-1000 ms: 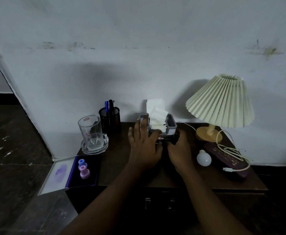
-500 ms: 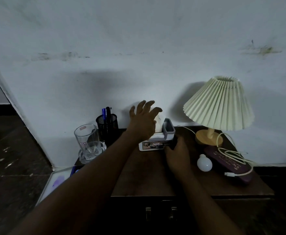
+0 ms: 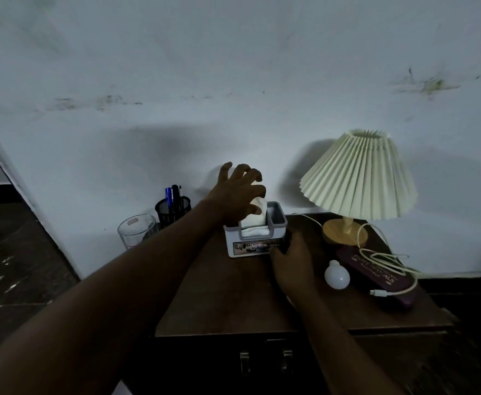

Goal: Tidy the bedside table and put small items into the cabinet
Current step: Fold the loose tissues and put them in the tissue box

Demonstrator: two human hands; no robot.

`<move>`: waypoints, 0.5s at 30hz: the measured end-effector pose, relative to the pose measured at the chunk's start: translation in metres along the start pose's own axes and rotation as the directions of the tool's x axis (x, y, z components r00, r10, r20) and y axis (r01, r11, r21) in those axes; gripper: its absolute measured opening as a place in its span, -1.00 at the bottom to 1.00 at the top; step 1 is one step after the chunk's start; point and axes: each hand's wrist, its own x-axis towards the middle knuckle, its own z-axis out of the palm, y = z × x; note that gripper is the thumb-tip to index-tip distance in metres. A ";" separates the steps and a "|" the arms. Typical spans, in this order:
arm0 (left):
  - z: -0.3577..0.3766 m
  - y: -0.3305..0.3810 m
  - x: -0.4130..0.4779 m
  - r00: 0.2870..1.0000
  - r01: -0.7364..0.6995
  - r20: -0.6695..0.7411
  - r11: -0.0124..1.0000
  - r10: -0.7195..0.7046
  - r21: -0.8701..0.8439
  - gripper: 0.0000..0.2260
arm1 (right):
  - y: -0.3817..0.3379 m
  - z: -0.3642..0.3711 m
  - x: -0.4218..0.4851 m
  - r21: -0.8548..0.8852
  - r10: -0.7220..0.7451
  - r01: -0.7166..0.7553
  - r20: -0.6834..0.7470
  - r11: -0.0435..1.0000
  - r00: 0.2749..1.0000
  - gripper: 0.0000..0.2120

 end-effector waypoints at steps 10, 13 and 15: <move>0.008 0.006 -0.002 0.999 -0.026 -0.025 0.988 0.022 -0.152 -0.79 | -0.002 0.000 -0.002 -0.128 -0.215 0.218 0.037 0.968 0.976 -0.11; 0.008 0.004 -0.001 0.999 0.028 -0.038 0.990 -0.033 -0.141 -0.80 | 0.000 0.004 -0.002 -0.277 -0.257 0.270 0.084 0.922 0.963 -0.21; 0.009 0.002 -0.001 0.998 0.055 -0.032 0.987 -0.061 -0.152 -0.78 | 0.002 0.006 -0.001 -0.292 -0.231 0.242 0.071 0.925 0.970 -0.31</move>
